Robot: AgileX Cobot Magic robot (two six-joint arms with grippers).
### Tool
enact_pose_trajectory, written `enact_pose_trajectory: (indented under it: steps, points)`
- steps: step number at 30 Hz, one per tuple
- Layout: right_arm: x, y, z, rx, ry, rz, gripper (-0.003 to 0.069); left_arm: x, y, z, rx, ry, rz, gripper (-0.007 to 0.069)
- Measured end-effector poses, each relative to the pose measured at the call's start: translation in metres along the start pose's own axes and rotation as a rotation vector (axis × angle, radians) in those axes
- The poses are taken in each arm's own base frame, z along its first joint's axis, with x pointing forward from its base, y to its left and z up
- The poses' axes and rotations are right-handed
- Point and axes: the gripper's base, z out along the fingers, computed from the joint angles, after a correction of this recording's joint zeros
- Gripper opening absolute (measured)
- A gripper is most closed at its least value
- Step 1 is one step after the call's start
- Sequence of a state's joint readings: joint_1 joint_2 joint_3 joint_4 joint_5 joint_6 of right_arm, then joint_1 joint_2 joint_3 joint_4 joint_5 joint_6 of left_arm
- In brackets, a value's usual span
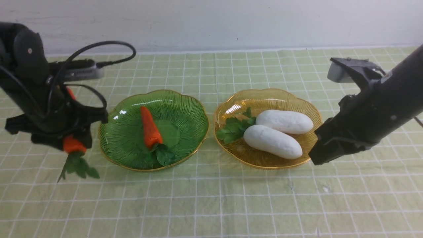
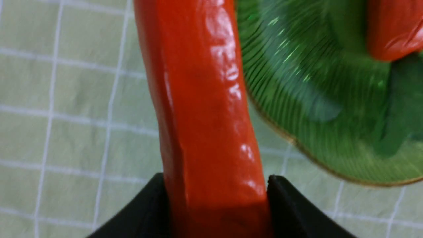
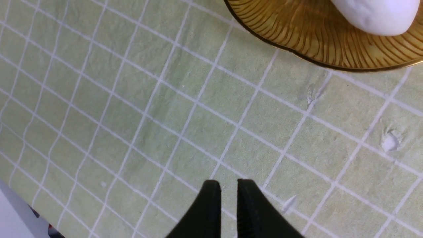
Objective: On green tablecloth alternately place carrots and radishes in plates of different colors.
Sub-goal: 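Pick up the carrot and put it on the nearest plate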
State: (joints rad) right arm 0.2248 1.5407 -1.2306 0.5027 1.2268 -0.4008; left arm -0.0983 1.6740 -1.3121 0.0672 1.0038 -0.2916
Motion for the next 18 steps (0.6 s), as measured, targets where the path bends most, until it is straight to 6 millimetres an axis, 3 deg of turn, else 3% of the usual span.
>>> enact_pose_trajectory:
  steps: [3, 6, 11, 15, 18]
  points:
    - [0.005, 0.001, -0.002, 0.004, 0.002, -0.001, 0.0065, -0.015, -0.012, 0.006, 0.021, -0.041, 0.023, 0.033]
    - [0.022, 0.005, -0.007, 0.02, 0.007, -0.01, 0.0065, -0.038, -0.029, 0.024, 0.043, -0.082, 0.073, 0.0338]
    - [0.05, 0.015, -0.022, 0.05, -0.014, -0.036, 0.0065, -0.047, -0.037, 0.044, 0.072, -0.054, 0.065, 0.043]
    - [0.095, 0.037, -0.059, 0.116, -0.136, -0.097, 0.0065, -0.047, -0.039, 0.052, 0.077, -0.036, 0.06, 0.055]
    - [0.124, 0.05, -0.076, 0.137, -0.222, -0.128, 0.0065, -0.048, -0.039, 0.051, 0.082, -0.036, 0.056, 0.0574]
